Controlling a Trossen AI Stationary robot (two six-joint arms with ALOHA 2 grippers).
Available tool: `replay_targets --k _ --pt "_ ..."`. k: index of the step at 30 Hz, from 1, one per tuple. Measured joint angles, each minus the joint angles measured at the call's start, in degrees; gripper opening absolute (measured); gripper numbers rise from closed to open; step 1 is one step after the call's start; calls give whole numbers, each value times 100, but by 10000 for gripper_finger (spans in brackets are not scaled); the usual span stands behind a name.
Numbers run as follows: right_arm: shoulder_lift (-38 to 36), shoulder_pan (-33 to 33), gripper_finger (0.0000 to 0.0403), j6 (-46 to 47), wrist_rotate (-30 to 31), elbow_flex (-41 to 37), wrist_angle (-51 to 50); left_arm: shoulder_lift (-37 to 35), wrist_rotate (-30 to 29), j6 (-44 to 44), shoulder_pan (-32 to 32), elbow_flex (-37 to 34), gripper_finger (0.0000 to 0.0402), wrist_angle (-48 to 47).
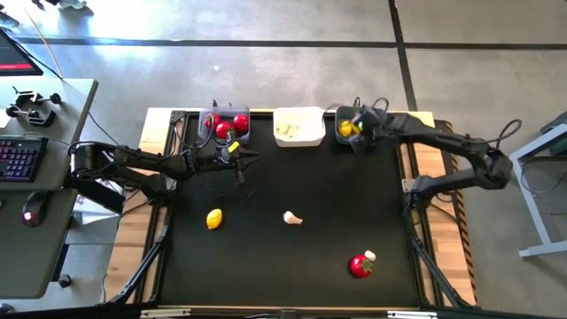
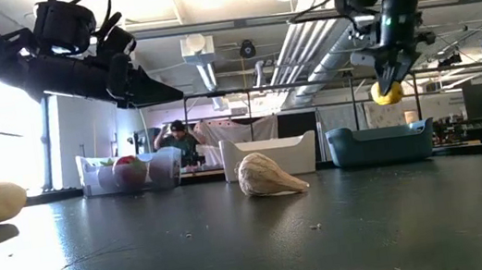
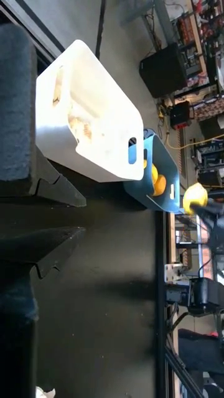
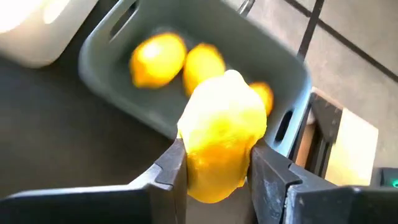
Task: Sort produce into baskets
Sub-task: Put the lemon into the blue bin
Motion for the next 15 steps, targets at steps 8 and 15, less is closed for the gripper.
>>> replay_targets --k 8,15 --pt "664 -1174 109 -1110 -635 -4 572 -2 0 -133 -13 0 48 -2" --pt "1295 -1251 108 -2989 -727 -7 1336 -1 0 -177 -15 0 48 -2"
